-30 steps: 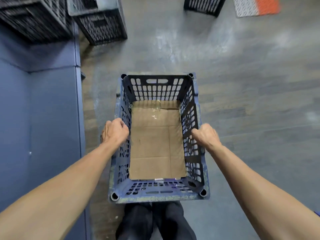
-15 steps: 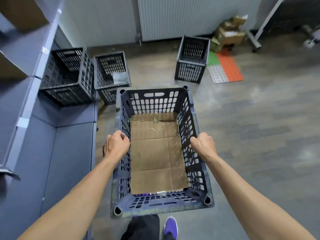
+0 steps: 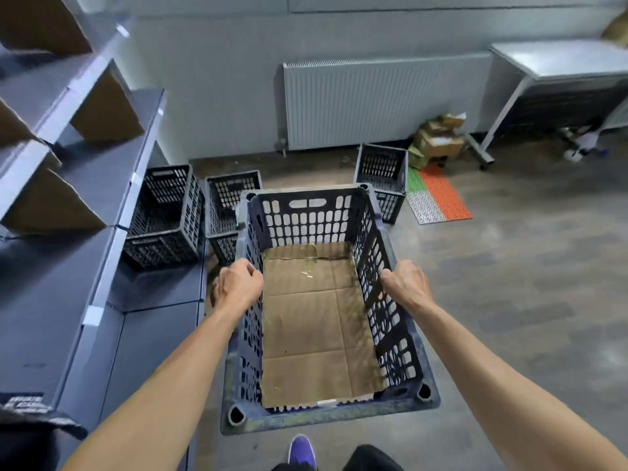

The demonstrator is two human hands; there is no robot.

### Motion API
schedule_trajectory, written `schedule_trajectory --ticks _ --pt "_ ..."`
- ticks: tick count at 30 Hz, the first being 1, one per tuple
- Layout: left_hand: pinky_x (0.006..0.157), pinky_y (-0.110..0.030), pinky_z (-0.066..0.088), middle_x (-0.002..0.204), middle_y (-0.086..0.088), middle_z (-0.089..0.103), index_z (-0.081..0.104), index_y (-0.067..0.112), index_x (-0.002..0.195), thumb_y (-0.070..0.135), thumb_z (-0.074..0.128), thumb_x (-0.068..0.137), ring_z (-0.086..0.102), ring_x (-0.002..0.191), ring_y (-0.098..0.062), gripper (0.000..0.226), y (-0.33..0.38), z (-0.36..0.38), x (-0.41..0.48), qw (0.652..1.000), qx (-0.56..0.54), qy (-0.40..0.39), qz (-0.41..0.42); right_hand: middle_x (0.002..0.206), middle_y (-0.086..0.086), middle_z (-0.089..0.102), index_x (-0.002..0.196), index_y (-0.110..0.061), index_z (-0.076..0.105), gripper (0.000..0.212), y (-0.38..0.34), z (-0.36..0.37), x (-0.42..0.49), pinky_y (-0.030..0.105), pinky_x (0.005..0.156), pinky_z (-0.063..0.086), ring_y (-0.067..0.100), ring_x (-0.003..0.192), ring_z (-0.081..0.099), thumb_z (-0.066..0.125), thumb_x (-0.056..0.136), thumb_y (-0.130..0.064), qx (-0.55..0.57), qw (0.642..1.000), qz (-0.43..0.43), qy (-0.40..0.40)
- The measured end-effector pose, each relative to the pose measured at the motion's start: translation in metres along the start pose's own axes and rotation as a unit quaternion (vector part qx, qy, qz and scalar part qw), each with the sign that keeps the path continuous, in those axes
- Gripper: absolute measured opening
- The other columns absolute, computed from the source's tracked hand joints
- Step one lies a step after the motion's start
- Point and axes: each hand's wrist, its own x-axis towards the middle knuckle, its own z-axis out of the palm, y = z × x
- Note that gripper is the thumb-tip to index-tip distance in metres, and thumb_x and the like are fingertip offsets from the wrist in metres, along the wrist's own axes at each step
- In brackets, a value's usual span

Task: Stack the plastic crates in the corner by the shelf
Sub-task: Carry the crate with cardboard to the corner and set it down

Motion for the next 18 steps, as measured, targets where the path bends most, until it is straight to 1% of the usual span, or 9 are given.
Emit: schedule_trajectory --ticks 2,6,11,15,18 --pt "0.064 -0.029 0.04 0.089 -0.007 0.064 0.055 0.025 0.079 0.029 0.048 0.09 0.059 0.08 -0.027 0.014 0.003 -0.008 0.011 1.0 0.015 0.006 0.014 0.071 0.011 0.06 0.064 -0.011 0.046 0.019 -0.009 -0.002 0.008 0.031 0.053 0.039 0.027 0.063 0.055 0.049 0.081 -0.02 -0.002 1.0 -0.007 0.005" --pt "0.065 -0.03 0.038 0.085 -0.008 0.063 0.056 0.02 0.079 0.025 0.048 0.091 0.055 0.077 -0.026 0.015 0.012 -0.018 0.031 0.997 0.053 0.048 0.043 0.064 0.005 0.051 0.066 -0.013 0.043 0.018 -0.025 -0.001 0.033 0.028 0.048 0.033 0.02 0.055 0.046 0.048 0.083 -0.018 0.007 1.0 -0.025 0.013" --pt "0.071 -0.032 0.042 0.084 -0.011 0.066 0.059 0.013 0.082 0.022 0.049 0.09 0.057 0.08 -0.03 0.015 0.039 -0.016 0.064 0.994 0.072 0.071 0.046 0.066 0.005 0.049 0.066 -0.011 0.041 0.02 -0.041 -0.01 0.075 0.029 0.048 0.03 0.021 0.057 0.044 0.049 0.083 -0.018 -0.011 0.998 -0.059 0.019" --pt "0.07 -0.032 0.042 0.085 -0.011 0.065 0.057 0.015 0.082 0.024 0.048 0.089 0.057 0.08 -0.029 0.015 0.07 -0.006 0.094 0.994 0.078 0.073 0.026 0.071 0.009 0.053 0.068 -0.009 0.043 0.017 -0.052 -0.022 0.124 0.033 0.054 0.036 0.026 0.064 0.049 0.048 0.081 -0.019 -0.021 0.996 -0.082 -0.009" --pt "0.071 -0.032 0.042 0.086 -0.011 0.064 0.057 0.015 0.083 0.024 0.048 0.09 0.057 0.081 -0.03 0.015 0.095 0.0 0.114 0.994 0.077 0.07 0.009 0.072 0.008 0.052 0.069 -0.011 0.042 0.015 -0.059 -0.032 0.162 0.036 0.058 0.041 0.024 0.065 0.047 0.046 0.081 -0.019 -0.017 0.994 -0.099 -0.03"
